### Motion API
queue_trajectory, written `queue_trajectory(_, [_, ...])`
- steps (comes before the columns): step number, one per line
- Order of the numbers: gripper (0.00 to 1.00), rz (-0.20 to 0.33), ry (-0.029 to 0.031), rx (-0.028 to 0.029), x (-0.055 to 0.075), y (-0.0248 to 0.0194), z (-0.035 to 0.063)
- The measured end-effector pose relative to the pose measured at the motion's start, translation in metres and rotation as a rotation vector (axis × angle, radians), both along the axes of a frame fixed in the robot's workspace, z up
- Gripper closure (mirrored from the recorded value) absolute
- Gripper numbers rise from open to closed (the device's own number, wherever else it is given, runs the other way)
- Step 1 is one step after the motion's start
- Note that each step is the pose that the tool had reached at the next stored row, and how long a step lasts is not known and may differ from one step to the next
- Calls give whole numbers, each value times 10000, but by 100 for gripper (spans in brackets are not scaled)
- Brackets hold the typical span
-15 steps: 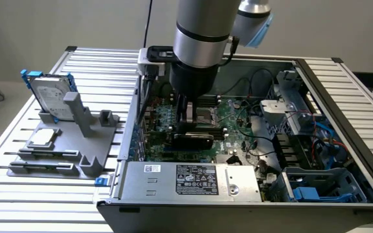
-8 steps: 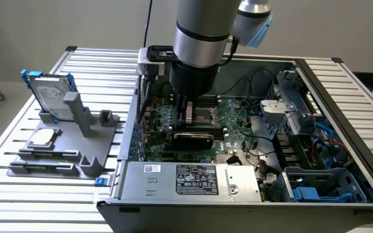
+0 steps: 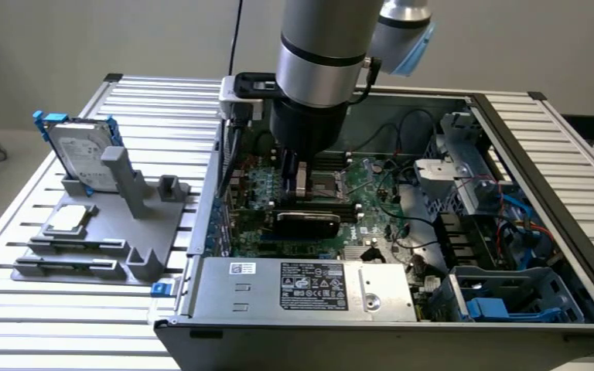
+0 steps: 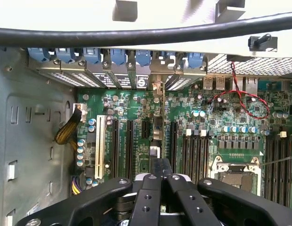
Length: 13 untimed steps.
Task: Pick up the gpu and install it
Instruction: 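Press down on the gpu until it lock into place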
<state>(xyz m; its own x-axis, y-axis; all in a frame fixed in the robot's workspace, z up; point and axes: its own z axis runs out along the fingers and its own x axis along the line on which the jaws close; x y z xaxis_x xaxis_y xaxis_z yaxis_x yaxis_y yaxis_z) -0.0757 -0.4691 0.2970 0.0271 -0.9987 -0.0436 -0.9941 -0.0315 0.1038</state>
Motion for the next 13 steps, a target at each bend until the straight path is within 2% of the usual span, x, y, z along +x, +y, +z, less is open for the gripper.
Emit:
queue_trajectory(7, [89, 0, 0, -2, 0, 2, -2])
queue_trajectory(10, [89, 2, -28, 3, 1, 8, -49])
queue_trajectory(12, [89, 0, -39, 26, 0, 13, -78])
queue_trajectory(13, [89, 0, -50, 59, -2, 15, -86])
